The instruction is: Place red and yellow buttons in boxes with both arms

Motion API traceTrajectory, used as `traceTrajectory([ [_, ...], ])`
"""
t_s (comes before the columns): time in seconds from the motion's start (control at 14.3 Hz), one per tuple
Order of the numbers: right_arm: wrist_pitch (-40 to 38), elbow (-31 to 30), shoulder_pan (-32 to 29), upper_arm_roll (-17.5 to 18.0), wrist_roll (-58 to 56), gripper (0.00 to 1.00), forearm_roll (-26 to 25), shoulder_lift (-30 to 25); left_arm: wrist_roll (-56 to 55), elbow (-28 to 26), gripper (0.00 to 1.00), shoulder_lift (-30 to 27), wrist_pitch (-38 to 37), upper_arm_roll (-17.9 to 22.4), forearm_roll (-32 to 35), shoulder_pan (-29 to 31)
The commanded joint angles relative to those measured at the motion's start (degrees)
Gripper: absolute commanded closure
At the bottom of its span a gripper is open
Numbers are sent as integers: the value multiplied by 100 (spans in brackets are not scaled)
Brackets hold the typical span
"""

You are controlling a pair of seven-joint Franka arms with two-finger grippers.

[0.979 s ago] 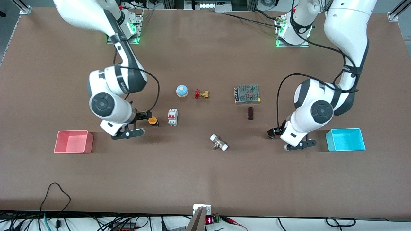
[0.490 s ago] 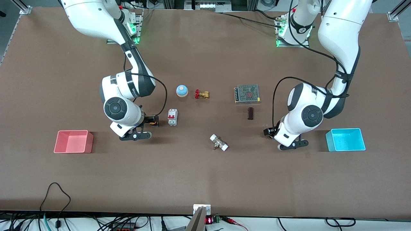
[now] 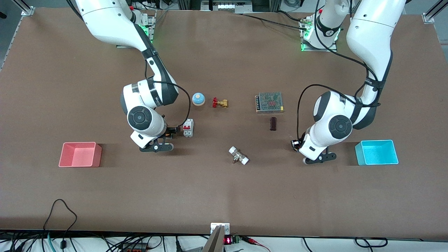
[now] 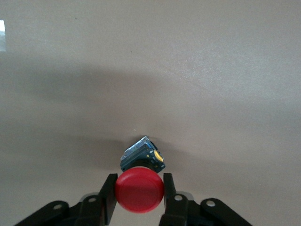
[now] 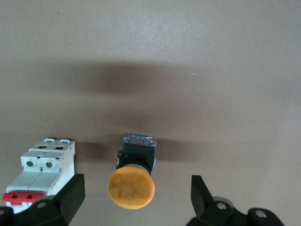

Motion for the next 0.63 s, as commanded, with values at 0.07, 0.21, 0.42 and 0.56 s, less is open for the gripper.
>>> traceTrajectory([
  [0.07,88,83,37,-39,69,0,89,163,-69,73,68,-42,9,78,-8,-46],
  [0.21,132,83,37,-39,61,0,89,216,-43,81,71,-147,-17,87,-8,33],
  [0.42,211,83,37,-39,61,0,89,260,124,108,73,-323,-52,104,1,305],
  [0.56,238,83,37,-39,69,0,89,321,404,204,73,-393,-61,104,1,524],
])
